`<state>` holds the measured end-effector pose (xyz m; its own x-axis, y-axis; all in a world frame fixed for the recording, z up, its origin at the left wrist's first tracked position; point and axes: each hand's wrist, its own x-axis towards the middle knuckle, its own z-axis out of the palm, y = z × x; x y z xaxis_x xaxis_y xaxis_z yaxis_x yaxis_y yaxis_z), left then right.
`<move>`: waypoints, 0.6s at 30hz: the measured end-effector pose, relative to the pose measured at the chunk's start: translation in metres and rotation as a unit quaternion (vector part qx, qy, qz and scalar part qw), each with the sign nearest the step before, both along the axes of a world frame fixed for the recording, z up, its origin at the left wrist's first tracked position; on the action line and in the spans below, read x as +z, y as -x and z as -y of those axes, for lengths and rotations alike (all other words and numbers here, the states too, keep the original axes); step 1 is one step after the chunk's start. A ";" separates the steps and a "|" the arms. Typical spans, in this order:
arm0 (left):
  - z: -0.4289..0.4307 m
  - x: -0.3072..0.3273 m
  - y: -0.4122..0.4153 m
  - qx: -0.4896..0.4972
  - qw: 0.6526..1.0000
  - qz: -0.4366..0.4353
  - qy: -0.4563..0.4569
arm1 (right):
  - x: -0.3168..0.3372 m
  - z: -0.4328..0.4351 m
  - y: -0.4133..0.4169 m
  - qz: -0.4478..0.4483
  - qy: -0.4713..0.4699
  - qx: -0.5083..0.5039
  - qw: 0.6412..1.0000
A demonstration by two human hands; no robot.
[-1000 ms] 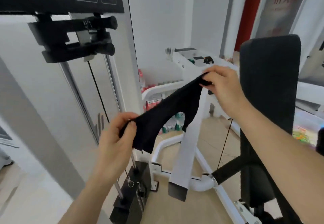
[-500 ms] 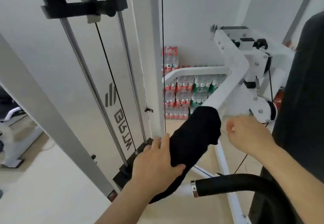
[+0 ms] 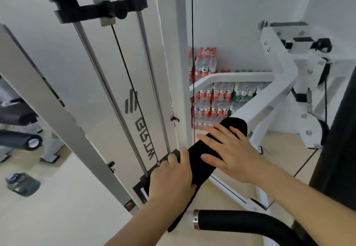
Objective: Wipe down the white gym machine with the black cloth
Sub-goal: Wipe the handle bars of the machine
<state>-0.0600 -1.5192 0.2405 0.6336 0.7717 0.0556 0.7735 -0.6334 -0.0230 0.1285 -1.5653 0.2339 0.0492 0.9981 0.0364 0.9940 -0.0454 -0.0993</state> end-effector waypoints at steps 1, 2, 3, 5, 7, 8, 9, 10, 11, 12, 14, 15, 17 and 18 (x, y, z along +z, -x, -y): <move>-0.003 0.001 -0.013 -0.007 1.000 0.002 0.003 | 0.000 -0.001 -0.011 -0.002 -0.002 -0.018 1.000; -0.006 0.001 -0.026 -0.013 1.000 0.006 0.007 | 0.000 -0.003 -0.022 -0.006 -0.006 -0.042 0.999; -0.010 0.002 -0.039 -0.020 1.000 0.012 0.012 | -0.001 -0.006 -0.033 -0.011 -0.012 -0.069 0.997; -0.015 0.002 -0.063 -0.035 0.999 0.016 0.021 | -0.003 -0.013 -0.051 -0.022 -0.022 -0.125 0.992; -0.017 0.000 -0.078 -0.044 0.998 0.019 0.027 | -0.007 -0.022 -0.058 -0.037 -0.029 -0.183 0.982; -0.019 0.000 -0.082 -0.046 0.998 0.023 0.025 | -0.006 -0.026 -0.059 -0.043 -0.028 -0.206 0.977; -0.021 -0.001 -0.084 -0.046 0.998 0.029 0.023 | -0.004 -0.029 -0.058 -0.044 -0.019 -0.221 0.974; -0.022 -0.002 -0.083 -0.046 0.998 0.035 0.022 | 0.000 -0.030 -0.056 -0.042 -0.001 -0.230 0.972; -0.021 -0.002 -0.078 -0.046 0.998 0.041 0.021 | 0.004 -0.030 -0.052 -0.041 0.020 -0.232 0.972; -0.018 -0.001 -0.068 -0.044 0.998 0.046 0.021 | 0.008 -0.028 -0.046 -0.043 0.040 -0.229 0.972; -0.011 -0.003 -0.041 -0.041 0.998 0.052 0.014 | 0.017 -0.021 -0.024 -0.043 0.076 -0.207 0.975; -0.008 -0.005 -0.024 -0.037 0.998 0.055 0.007 | 0.019 -0.016 -0.008 -0.043 0.090 -0.188 0.977; -0.002 -0.008 0.011 -0.023 0.997 0.066 -0.017 | 0.023 -0.003 0.032 -0.044 0.109 -0.150 0.982; 0.002 -0.010 0.028 -0.015 0.997 0.069 -0.020 | 0.023 0.004 0.055 -0.043 0.115 -0.131 0.984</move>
<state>-0.0877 -1.5215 0.2309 0.6410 0.7473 0.1749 0.7512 -0.6576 0.0565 0.0739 -1.5690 0.2571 0.2996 0.9318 -0.2049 0.9332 -0.3309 -0.1403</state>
